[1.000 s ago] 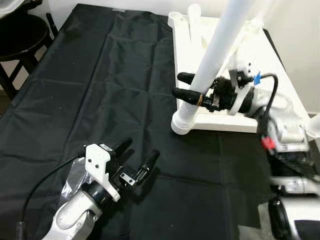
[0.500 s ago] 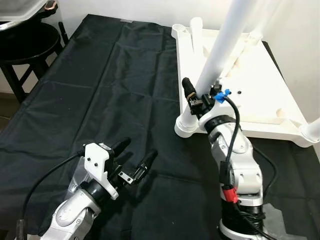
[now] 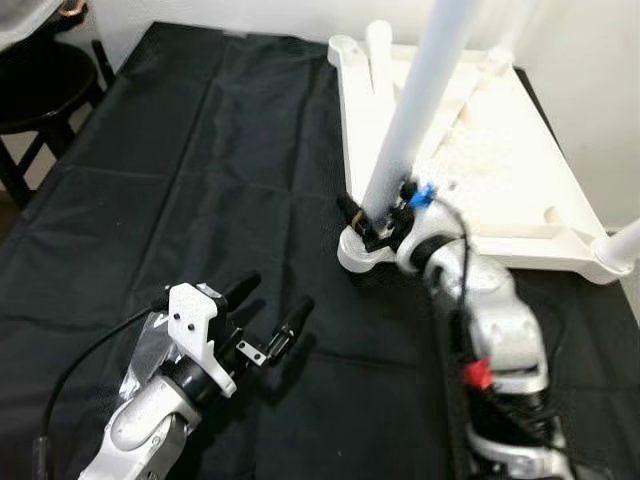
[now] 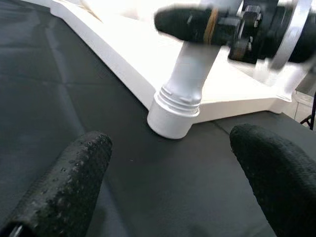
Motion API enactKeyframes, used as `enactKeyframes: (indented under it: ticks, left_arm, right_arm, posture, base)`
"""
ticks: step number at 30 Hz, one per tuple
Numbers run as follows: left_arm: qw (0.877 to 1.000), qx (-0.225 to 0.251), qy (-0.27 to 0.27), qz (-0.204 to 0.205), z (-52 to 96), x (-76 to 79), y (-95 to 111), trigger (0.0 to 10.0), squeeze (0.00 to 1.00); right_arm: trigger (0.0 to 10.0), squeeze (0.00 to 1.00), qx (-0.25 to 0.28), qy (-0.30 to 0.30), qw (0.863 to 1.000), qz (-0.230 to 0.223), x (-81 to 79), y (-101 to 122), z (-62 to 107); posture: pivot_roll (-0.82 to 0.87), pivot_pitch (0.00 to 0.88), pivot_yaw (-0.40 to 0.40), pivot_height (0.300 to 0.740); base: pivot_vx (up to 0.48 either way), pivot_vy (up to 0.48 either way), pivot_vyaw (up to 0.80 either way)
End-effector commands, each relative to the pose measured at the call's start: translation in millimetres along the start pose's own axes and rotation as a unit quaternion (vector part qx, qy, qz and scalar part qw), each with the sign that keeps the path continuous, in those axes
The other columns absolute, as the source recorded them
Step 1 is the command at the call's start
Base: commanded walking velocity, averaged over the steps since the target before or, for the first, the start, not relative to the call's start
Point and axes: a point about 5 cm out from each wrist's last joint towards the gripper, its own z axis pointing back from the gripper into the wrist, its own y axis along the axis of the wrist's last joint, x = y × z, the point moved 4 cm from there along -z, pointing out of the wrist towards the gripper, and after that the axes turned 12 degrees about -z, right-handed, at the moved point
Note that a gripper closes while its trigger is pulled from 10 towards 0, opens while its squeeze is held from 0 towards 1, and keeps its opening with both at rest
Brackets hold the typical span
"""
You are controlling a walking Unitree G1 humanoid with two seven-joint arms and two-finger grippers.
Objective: Building children table
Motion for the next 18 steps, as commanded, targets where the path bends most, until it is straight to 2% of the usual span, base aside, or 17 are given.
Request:
enactKeyframes:
  ticks: [1, 3, 4, 5, 6, 7, 8, 9, 11, 12, 16, 18]
  left_arm:
    - [1.0, -0.006, -0.002, 0.007, 2.7, 3.1, -2.6, 10.0, 0.0]
    - [1.0, -0.006, -0.002, 0.007, 2.8, 4.3, -1.7, 10.0, 0.0]
    - [1.0, -0.006, -0.002, 0.007, 2.8, 4.3, -1.7, 10.0, 0.0]
    - [1.0, -0.006, -0.002, 0.007, 2.8, 4.7, -1.6, 10.0, 0.0]
    - [1.0, -0.006, -0.002, 0.007, 2.8, 4.7, -1.6, 10.0, 0.0]
    - [1.0, -0.006, -0.002, 0.008, 3.0, 5.1, -1.5, 10.0, 0.0]
    - [1.0, -0.006, -0.002, 0.008, 3.0, 5.1, -1.5, 10.0, 0.0]
    - [1.0, -0.005, -0.002, 0.009, 3.4, 5.7, -0.8, 10.0, 0.0]
    - [1.0, -0.005, -0.002, 0.009, 3.9, 6.6, 0.5, 10.0, 0.0]
    - [1.0, -0.004, -0.002, 0.009, 4.2, 6.7, 0.9, 10.0, 0.0]
    - [1.0, -0.004, 0.0, 0.008, 5.4, 7.9, 2.1, 10.0, 0.0]
    - [1.0, -0.004, 0.0, 0.008, 5.8, 8.0, 2.3, 10.0, 0.0]
  right_arm:
    - [10.0, 1.0, 0.019, 0.045, 0.999, 0.001, 8.4, 14.4, 5.9]
    - [10.0, 1.0, 0.011, 0.108, 0.994, 0.021, 7.1, 22.2, 12.3]
    - [10.0, 1.0, 0.011, 0.108, 0.994, 0.021, 7.1, 22.2, 12.3]
    - [10.0, 1.0, -0.007, 0.153, 0.988, 0.032, 3.7, 21.2, 18.0]
    - [10.0, 1.0, -0.007, 0.153, 0.988, 0.032, 3.7, 21.2, 18.0]
    - [10.0, 1.0, -0.03, 0.206, 0.977, 0.051, -0.5, 17.2, 26.5]
    - [10.0, 1.0, -0.03, 0.206, 0.977, 0.051, -0.5, 17.2, 26.5]
    - [10.0, 1.0, -0.058, 0.261, 0.962, 0.052, -0.3, 11.1, 34.7]
    - [10.0, 1.0, -0.068, 0.273, 0.957, 0.065, 15.4, 9.3, 26.4]
    - [10.0, 0.0, -0.057, 0.263, 0.961, 0.066, 21.7, 13.5, 17.1]
    - [10.0, 0.0, -0.026, 0.266, 0.962, 0.056, 26.6, 28.1, -2.0]
    - [10.0, 0.0, -0.023, 0.268, 0.962, 0.054, 27.3, 29.9, -4.7]
  posture:
    - [0.02, 0.269, -0.096, 0.74]
    - [0.03, 0.272, -0.097, 0.74]
    - [0.03, 0.272, -0.097, 0.74]
    - [0.03, 0.272, -0.097, 0.74]
    - [0.03, 0.272, -0.097, 0.74]
    - [0.03, 0.275, -0.098, 0.74]
    - [0.03, 0.275, -0.098, 0.74]
    - [0.03, 0.282, -0.1, 0.74]
    - [0.04, 0.287, -0.101, 0.74]
    - [0.04, 0.287, -0.101, 0.74]
    - [0.06, 0.291, -0.106, 0.74]
    - [0.06, 0.291, -0.106, 0.74]
  base:
    - [0.0, 0.0, 0.0]
    - [0.0, 0.0, 0.0]
    - [0.0, 0.0, 0.0]
    - [0.0, 0.0, 0.0]
    - [0.0, 0.0, 0.0]
    - [0.0, 0.0, 0.0]
    - [0.0, 0.0, 0.0]
    - [0.0, 0.0, 0.0]
    - [0.0, 0.0, 0.0]
    - [0.0, 0.0, 0.0]
    - [0.0, 0.0, 0.0]
    - [0.0, 0.0, 0.0]
